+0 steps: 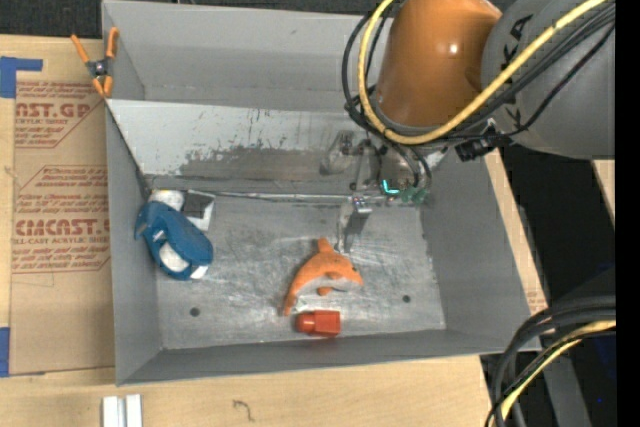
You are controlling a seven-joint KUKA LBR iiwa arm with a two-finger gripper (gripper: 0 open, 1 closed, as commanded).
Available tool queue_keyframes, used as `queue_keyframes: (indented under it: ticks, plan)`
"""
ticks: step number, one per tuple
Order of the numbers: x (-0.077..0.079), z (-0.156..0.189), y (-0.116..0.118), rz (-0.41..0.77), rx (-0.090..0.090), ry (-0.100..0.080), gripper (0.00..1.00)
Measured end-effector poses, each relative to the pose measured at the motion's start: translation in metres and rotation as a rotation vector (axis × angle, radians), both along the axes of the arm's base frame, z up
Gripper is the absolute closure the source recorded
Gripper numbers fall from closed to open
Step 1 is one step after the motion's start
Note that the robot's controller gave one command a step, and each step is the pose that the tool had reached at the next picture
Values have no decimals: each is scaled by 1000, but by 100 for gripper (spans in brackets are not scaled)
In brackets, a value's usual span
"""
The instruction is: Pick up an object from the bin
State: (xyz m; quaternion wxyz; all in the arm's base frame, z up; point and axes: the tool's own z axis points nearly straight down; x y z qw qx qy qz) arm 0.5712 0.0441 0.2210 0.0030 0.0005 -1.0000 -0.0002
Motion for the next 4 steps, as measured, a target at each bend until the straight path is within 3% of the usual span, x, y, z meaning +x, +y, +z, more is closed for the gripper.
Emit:
queue_keyframes:
  ticks: [1,2,3,4]
  plan:
    - [2,5,0,0,1,-8,0]
    - [-8,-39,-8,51,0,-15,0]
    - [-18,-73,-8,278,1,-5,0]
    - [-15,-148,-25,417,2,-18,100]
